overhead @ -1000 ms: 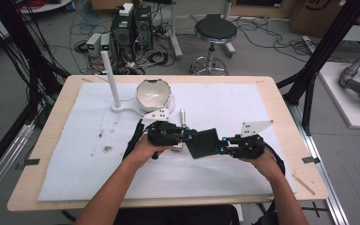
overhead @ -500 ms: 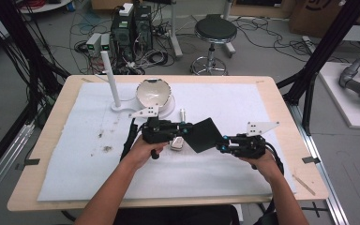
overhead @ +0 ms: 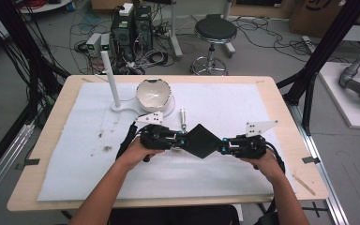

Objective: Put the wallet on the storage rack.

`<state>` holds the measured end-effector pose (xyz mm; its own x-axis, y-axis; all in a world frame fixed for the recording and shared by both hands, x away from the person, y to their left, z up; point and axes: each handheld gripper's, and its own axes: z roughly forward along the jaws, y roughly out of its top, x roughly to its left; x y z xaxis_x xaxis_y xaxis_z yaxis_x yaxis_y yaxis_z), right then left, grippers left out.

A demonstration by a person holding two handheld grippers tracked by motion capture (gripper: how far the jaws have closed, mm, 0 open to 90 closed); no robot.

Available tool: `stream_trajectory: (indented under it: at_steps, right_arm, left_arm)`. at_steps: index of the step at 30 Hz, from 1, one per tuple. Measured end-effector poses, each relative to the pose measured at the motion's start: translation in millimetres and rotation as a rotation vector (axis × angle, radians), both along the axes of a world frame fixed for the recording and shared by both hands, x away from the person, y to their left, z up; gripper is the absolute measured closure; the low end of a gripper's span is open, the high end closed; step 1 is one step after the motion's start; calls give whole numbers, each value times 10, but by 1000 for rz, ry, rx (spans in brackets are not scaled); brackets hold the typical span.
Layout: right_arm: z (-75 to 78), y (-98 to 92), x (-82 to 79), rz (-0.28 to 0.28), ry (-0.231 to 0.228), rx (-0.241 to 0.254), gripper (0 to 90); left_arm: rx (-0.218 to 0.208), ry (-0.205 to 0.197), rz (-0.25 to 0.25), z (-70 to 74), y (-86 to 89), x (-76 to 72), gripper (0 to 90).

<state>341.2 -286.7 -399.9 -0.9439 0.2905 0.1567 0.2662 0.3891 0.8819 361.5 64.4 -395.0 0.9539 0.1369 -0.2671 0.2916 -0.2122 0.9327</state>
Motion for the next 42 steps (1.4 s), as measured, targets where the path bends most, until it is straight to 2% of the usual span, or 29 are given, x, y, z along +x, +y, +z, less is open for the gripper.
stream_trajectory:
  at_steps: [3, 6, 7, 8, 9, 11, 12, 16, 17, 18, 19, 21, 22, 23, 24, 25, 26, 29, 31, 34, 36, 39, 41, 42]
  right_arm:
    - [34, -18, 7, -20, 3, 21, 778]
    - [45, -22, 11, -33, -5, 34, 766]
    - [54, -29, 13, -46, -1, 56, 738]
    - [54, -29, 13, -46, -1, 56, 738]
    - [55, -31, 14, -60, -9, 65, 702]
    - [49, -47, 19, -101, 2, 94, 571]
    - [41, -53, 21, -116, 10, 108, 549]
    - [15, -39, 16, -91, 16, 130, 558]
    - [15, -12, 11, -66, 3, 139, 628]
    - [15, -12, 11, -66, 3, 139, 628]
    - [18, -1, 5, -57, 0, 143, 692]
    - [23, 4, -1, -43, -8, 142, 753]
    - [24, -5, 0, -25, -3, 145, 778]
    - [28, 0, -19, 12, -18, 134, 803]
    - [28, 0, -19, 12, -18, 134, 803]
    - [27, 28, -35, 41, -26, 115, 813]
    - [29, 36, -41, 52, -24, 110, 814]
    - [27, 62, -43, 76, -13, 88, 814]
    - [23, 69, -40, 83, -14, 85, 814]
    - [22, 81, -38, 103, -5, 80, 814]
    - [28, 84, -32, 101, -5, 75, 812]
    - [32, 89, -31, 95, -1, 71, 812]
    - [28, 90, -26, 98, 1, 66, 812]
    - [26, 99, -28, 106, 0, 67, 813]
  left_arm:
    - [0, -7, -6, 3, -4, -5, 770]
    - [-22, 0, -2, 4, -6, -12, 775]
    - [-43, 8, 4, 2, -5, -20, 777]
    - [-58, 6, 11, -2, 4, -22, 777]
    - [-77, 6, 14, -7, 8, -26, 779]
    - [-121, 11, 22, -16, 19, -31, 781]
    - [-137, 10, 23, -18, 24, -31, 781]
    - [-217, 38, 25, -19, 30, -25, 781]
    - [-218, 41, 27, -20, 25, -26, 780]
    - [-213, 41, 25, -24, 17, -27, 780]
    - [-199, 40, 27, -33, 10, -27, 780]
    - [-192, 49, 35, -45, 17, -24, 772]
    - [-161, 48, 44, -47, 16, -21, 756]
    - [-138, 53, 43, -49, 14, -17, 653]
    - [-121, 68, 37, -53, 6, -12, 653]
    - [-106, 72, 31, -51, 3, -10, 587]
    - [-102, 70, 29, -46, 4, -9, 576]
    - [-120, 50, 9, 29, 37, -9, 572]
    - [-115, 43, 6, 51, 44, -9, 574]
    - [-74, 16, -10, 100, 47, -6, 619]
    - [-59, 4, -9, 112, 50, -7, 705]
    - [-46, -8, -1, 113, 47, -15, 720]
    - [-38, 2, -1, 106, 34, -16, 698]
    - [-30, 24, -21, 92, 6, -18, 661]
